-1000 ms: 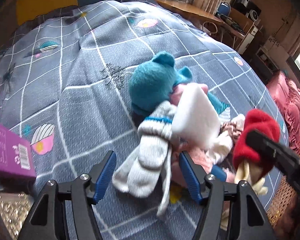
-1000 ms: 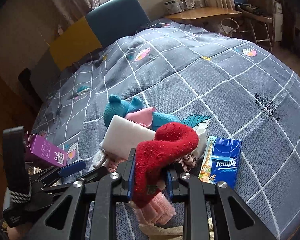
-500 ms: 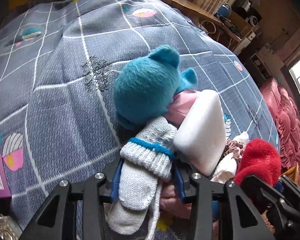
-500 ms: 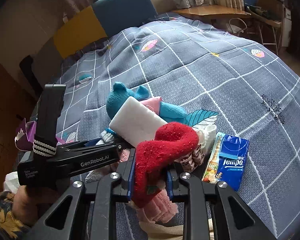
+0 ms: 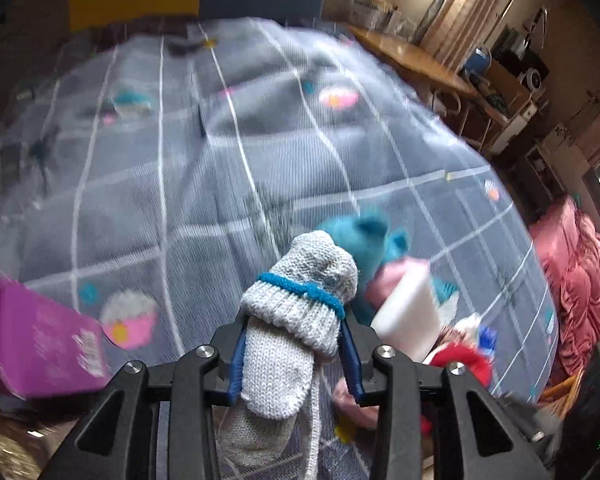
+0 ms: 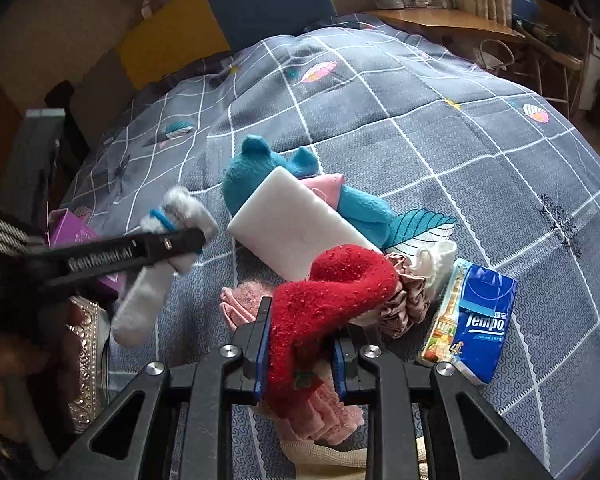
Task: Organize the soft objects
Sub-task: 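Carry the mitten to the gold tray and release it with the left gripper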
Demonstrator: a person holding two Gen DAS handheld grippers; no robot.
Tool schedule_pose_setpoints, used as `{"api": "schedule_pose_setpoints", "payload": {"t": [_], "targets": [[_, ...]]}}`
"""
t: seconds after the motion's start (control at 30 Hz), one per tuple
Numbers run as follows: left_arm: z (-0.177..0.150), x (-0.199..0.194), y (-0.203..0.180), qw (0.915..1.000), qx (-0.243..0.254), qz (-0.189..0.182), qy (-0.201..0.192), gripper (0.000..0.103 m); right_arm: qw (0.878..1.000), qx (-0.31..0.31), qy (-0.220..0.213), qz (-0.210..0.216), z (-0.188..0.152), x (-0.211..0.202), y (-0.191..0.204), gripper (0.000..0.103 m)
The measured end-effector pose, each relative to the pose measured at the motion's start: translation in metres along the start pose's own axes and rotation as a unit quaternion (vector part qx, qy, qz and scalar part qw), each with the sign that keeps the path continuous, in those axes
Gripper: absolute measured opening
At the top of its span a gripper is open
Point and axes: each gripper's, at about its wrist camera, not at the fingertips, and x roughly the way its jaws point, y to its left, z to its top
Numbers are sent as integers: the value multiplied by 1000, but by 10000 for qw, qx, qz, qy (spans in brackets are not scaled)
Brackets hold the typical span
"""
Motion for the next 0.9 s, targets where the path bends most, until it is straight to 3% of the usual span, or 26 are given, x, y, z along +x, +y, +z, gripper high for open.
{"api": "schedule_pose_setpoints", "payload": {"t": [0.07, 0.2, 0.4, 0.57, 0.67, 0.9], "targets": [[19, -27, 10, 9995, -111, 94, -291, 38, 9997, -221, 61, 19, -2, 3, 7, 25], [55, -81, 53, 9928, -419, 646, -914, 38, 9971, -759, 97, 7, -8, 7, 26, 25], [57, -140, 168, 9733, -1414, 1298, -1262, 38, 9912, -1316, 98, -92, -16, 10, 45, 25], [16, -175, 250, 9566, -1945, 1679, -1377, 38, 9892, -1451, 130, -165, -18, 12, 48, 26], [-27, -192, 285, 9488, -2193, 1768, -1430, 38, 9871, -1584, 135, -206, -20, 13, 53, 26], [-124, -212, 322, 9396, -2542, 1692, -1543, 38, 9829, -1810, 51, -341, -25, 15, 60, 26]]}}
